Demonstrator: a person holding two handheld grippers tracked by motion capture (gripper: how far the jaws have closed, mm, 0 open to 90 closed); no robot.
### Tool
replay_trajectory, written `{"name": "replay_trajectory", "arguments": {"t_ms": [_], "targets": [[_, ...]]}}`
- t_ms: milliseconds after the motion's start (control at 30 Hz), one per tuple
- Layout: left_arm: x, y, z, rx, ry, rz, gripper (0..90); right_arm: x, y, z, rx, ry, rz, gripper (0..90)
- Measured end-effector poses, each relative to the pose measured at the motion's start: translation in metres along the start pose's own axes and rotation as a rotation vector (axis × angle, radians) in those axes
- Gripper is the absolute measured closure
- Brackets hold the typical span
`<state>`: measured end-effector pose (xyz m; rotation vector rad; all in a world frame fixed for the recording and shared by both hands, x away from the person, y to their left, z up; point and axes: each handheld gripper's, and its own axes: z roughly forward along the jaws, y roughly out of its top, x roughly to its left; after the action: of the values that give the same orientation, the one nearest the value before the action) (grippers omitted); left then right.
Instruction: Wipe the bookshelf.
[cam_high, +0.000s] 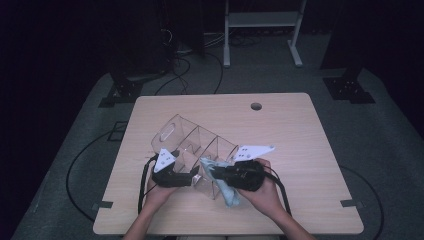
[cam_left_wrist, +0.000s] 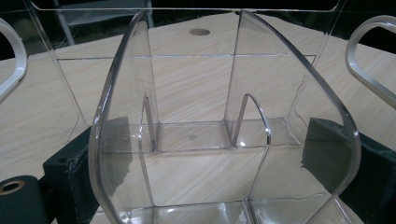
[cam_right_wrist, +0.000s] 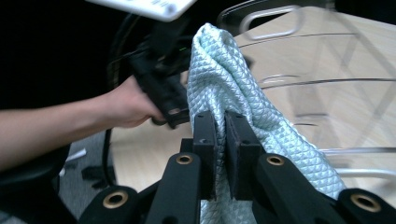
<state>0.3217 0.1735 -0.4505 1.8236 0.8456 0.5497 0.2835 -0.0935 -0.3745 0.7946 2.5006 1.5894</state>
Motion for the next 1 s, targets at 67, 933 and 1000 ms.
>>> {"name": "replay_trajectory", "arguments": {"t_ms": [67, 933, 1000], "targets": [[0.001, 0.000, -0.001, 0.002, -0.005, 0.006, 4.6, 0.005, 0.000, 0.002, 0.014, 0.001, -0.022, 83.0], [0.000, 0.000, 0.000, -0.005, -0.007, -0.002, 4.7, -0.060, 0.008, -0.024, -0.028, -0.175, 0.090, 83.1], [0.000, 0.000, 0.000, -0.006, -0.007, -0.002, 4.7, -0.073, 0.005, -0.027, -0.039, -0.183, 0.137, 83.1]]}}
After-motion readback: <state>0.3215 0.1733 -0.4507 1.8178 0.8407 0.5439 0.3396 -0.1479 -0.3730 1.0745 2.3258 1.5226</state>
